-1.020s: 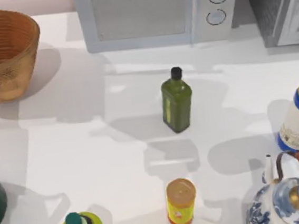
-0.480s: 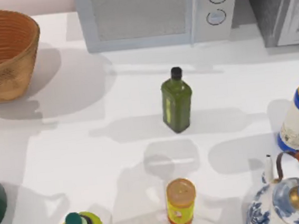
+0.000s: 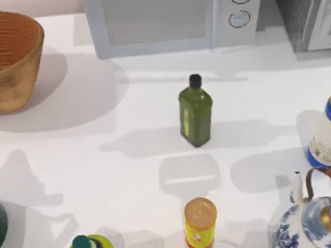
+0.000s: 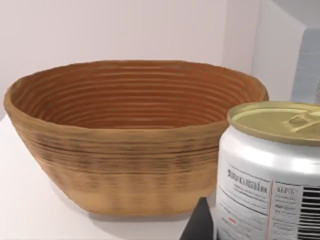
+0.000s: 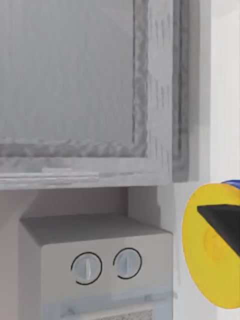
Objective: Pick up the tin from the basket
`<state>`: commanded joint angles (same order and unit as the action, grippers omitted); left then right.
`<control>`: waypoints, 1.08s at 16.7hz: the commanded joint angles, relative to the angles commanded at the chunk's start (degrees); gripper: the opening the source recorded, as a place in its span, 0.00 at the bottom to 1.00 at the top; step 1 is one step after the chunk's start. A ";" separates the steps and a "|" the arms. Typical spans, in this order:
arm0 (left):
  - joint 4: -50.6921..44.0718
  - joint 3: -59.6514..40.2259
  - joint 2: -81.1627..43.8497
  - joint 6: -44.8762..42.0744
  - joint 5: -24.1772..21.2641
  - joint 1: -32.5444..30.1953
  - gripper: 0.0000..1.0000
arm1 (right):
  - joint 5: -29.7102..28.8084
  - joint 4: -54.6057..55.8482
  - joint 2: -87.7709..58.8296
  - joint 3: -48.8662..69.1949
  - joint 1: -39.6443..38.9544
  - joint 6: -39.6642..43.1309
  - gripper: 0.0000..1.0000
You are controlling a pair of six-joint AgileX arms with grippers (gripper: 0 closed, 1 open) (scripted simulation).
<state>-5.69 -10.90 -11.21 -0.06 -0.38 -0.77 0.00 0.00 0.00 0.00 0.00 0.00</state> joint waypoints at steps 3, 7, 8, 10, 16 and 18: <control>4.15 8.04 8.36 0.07 0.19 0.40 0.00 | 0.00 0.00 0.00 0.00 0.00 0.00 1.00; 5.68 10.89 11.21 0.06 0.38 0.77 0.00 | 0.00 0.00 0.00 0.00 0.00 0.00 1.00; 5.68 10.89 11.21 0.06 0.38 0.77 0.00 | 0.00 0.00 0.00 0.00 0.00 0.00 1.00; 5.57 10.88 10.95 -0.04 0.40 0.69 0.00 | 0.00 0.00 0.00 0.00 0.00 0.00 1.00; 10.52 5.83 2.57 -1.10 -5.31 -0.45 0.00 | 0.00 0.00 0.00 0.00 0.00 0.00 1.00; 14.51 2.25 -4.89 -1.84 -9.97 -1.42 0.00 | 0.00 0.00 0.00 0.00 0.00 0.00 1.00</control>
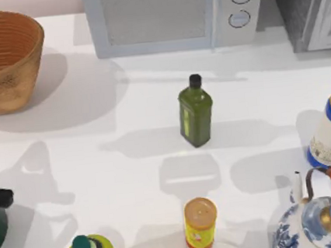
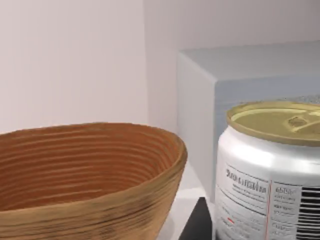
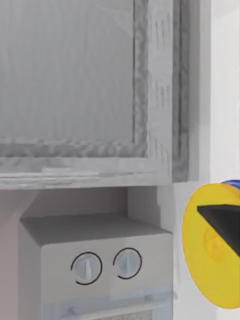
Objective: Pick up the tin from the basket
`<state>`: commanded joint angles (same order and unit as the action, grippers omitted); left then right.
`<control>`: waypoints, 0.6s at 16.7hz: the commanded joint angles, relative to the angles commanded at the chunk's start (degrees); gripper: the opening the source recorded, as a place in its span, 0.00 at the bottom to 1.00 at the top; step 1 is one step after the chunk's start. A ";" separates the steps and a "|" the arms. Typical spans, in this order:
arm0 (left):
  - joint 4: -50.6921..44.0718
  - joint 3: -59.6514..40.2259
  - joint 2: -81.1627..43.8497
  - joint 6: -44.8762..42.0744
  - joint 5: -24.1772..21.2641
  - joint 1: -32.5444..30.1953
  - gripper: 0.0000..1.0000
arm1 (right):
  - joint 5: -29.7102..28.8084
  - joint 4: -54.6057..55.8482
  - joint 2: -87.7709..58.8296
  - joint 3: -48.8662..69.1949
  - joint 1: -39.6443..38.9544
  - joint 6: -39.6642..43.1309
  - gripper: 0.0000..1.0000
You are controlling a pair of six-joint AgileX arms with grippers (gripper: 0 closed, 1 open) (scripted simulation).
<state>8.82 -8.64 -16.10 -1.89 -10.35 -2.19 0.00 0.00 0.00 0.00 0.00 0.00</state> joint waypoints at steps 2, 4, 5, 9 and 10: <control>4.79 -4.14 -9.18 -0.77 -5.57 -1.17 0.00 | 0.00 0.00 0.00 0.00 0.00 0.00 1.00; 10.26 -8.77 -19.78 -1.53 -11.90 -2.51 0.00 | 0.00 0.00 0.00 0.00 0.00 0.00 1.00; 13.18 -11.24 -25.47 -1.89 -15.25 -3.20 0.00 | 0.00 0.00 0.00 0.00 0.00 0.00 1.00; 25.54 -21.76 -49.78 -3.13 -29.31 -5.94 0.00 | 0.00 0.00 0.00 0.00 0.00 0.00 1.00; 28.70 -24.48 -56.03 -3.37 -32.87 -6.56 0.00 | 0.00 0.00 0.00 0.00 0.00 0.00 1.00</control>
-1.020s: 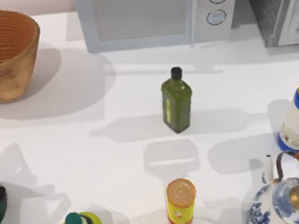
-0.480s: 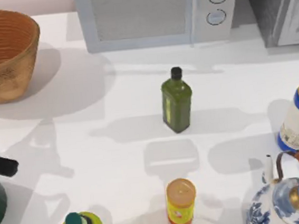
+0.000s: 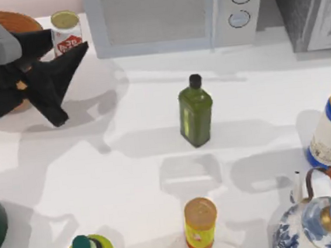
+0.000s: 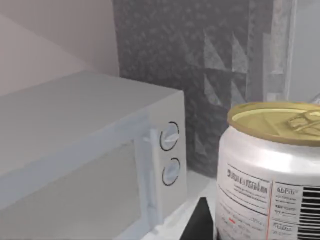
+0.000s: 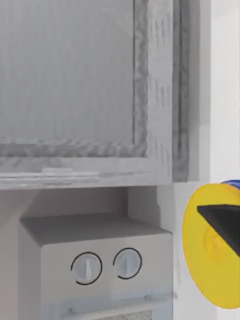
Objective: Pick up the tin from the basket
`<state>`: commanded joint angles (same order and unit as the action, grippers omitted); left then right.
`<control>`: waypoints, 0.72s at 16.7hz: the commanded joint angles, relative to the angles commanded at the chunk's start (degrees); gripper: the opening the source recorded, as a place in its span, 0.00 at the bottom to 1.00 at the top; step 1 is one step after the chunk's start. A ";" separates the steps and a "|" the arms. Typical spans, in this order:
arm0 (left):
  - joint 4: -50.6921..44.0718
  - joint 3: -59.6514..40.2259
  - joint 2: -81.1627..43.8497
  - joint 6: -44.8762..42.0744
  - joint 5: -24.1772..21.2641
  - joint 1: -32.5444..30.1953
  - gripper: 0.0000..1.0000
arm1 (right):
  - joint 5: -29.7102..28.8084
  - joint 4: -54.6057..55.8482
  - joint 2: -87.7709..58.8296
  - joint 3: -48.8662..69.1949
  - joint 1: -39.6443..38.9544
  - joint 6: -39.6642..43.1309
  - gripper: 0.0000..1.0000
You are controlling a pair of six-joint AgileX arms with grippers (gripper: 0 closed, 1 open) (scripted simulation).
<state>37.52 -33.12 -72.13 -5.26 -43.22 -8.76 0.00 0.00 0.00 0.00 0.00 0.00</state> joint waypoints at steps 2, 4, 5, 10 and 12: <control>6.28 -5.40 -12.39 -0.39 -7.03 -1.14 0.00 | 0.00 0.00 0.00 0.00 0.00 0.00 1.00; 12.40 -10.65 -24.38 -0.65 -13.83 -2.09 0.00 | 0.00 0.00 0.00 0.00 0.00 0.00 1.00; 15.35 -13.14 -30.09 -0.73 -17.08 -2.47 0.00 | 0.00 0.00 0.00 0.00 0.00 0.00 1.00; 28.19 -23.76 -54.55 -0.62 -31.17 -3.07 0.00 | 0.00 0.00 0.00 0.00 0.00 0.00 1.00; 32.04 -26.76 -61.74 -0.39 -35.42 -2.47 0.00 | 0.00 0.00 0.00 0.00 0.00 0.00 1.00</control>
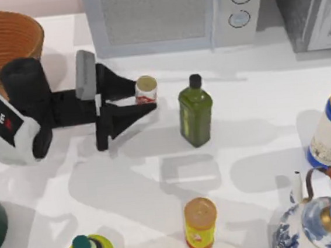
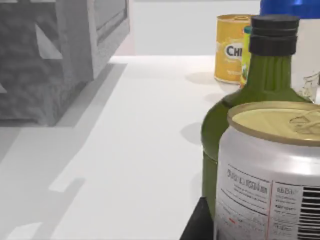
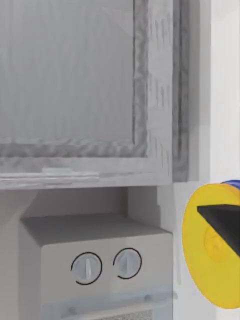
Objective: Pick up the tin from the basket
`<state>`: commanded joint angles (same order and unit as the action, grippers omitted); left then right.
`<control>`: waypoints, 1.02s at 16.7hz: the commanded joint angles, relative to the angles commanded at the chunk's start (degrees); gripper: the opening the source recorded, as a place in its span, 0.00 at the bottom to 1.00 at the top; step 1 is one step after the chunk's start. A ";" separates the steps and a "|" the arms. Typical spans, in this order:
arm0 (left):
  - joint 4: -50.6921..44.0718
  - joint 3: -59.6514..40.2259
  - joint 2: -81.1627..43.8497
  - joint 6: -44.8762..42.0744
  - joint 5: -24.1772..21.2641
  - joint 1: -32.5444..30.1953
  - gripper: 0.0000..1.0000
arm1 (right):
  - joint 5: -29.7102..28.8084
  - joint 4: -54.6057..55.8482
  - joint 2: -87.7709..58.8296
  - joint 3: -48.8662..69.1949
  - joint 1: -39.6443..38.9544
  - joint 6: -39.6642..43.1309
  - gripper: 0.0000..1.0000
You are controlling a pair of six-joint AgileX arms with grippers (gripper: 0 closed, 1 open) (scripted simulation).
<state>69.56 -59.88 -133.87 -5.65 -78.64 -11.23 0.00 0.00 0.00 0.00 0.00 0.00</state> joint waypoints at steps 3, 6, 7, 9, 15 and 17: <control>4.05 -2.84 -7.36 0.37 -4.51 1.82 0.00 | 0.00 0.00 0.00 0.00 0.00 0.00 1.00; 5.52 -3.72 -9.88 0.55 -6.19 3.29 0.00 | 0.00 0.00 0.00 0.00 0.00 0.00 1.00; 5.52 -3.72 -9.88 0.55 -6.19 3.29 0.00 | 0.00 0.00 0.00 0.00 0.00 0.00 1.00; 5.52 -3.72 -9.88 0.55 -6.19 3.29 0.00 | 0.00 0.00 0.00 0.00 0.00 0.00 1.00; 5.52 -3.72 -9.88 0.55 -6.19 3.29 0.30 | 0.00 0.00 0.00 0.00 0.00 0.00 1.00; 5.52 -3.72 -9.88 0.55 -6.19 3.29 0.45 | 0.00 0.00 0.00 0.00 0.00 0.00 1.00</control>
<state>75.09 -63.60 -143.75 -5.10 -84.83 -7.94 0.00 0.00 0.00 0.00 0.00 0.00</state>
